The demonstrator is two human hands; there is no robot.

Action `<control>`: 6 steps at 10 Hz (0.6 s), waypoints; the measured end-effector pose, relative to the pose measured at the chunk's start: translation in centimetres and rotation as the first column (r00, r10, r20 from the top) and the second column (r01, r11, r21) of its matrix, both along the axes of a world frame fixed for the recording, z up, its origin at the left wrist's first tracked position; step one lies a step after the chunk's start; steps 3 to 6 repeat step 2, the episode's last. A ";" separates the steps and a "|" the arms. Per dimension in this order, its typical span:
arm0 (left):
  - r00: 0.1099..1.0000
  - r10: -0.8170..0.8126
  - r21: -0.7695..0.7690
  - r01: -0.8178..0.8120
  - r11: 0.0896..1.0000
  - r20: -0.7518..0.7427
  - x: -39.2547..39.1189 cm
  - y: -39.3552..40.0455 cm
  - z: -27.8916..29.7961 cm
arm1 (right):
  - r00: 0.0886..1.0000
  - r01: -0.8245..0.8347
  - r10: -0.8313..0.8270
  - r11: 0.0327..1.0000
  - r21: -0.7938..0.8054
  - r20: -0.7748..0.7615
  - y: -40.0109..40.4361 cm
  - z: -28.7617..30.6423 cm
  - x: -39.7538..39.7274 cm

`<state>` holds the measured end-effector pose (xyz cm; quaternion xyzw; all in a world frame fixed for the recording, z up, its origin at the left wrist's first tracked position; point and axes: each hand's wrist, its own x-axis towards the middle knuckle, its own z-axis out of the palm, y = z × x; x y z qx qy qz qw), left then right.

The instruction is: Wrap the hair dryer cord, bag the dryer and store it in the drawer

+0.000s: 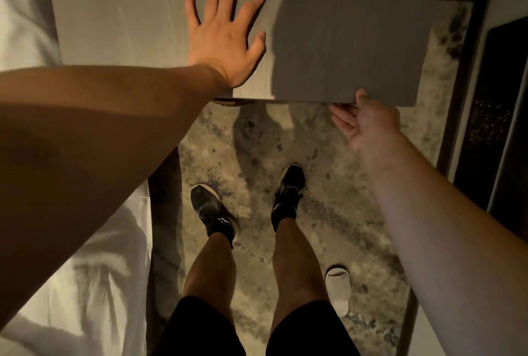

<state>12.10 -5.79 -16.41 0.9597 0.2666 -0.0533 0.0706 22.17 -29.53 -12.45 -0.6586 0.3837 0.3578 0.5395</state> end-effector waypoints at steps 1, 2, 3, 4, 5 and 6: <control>0.987 -0.015 -0.169 -0.013 0.985 -0.161 0.2 1.0 2.5 | 0.997 -0.058 0.057 0.998 -0.013 -0.043 1.1 2.1 -0.3; 0.966 0.061 -0.451 -0.173 0.876 -0.252 0.3 1.1 7.1 | 0.994 -0.085 0.086 0.996 0.020 -0.062 2.1 5.5 -0.8; 0.966 0.061 -0.451 -0.173 0.876 -0.252 0.3 1.1 7.1 | 0.994 -0.085 0.086 0.996 0.020 -0.062 2.1 5.5 -0.8; 0.966 0.061 -0.451 -0.173 0.876 -0.252 0.3 1.1 7.1 | 0.994 -0.085 0.086 0.996 0.020 -0.062 2.1 5.5 -0.8; 0.966 0.061 -0.451 -0.173 0.876 -0.252 0.3 1.1 7.1 | 0.994 -0.085 0.086 0.996 0.020 -0.062 2.1 5.5 -0.8; 0.966 0.061 -0.451 -0.173 0.876 -0.252 0.3 1.1 7.1 | 0.994 -0.085 0.086 0.996 0.020 -0.062 2.1 5.5 -0.8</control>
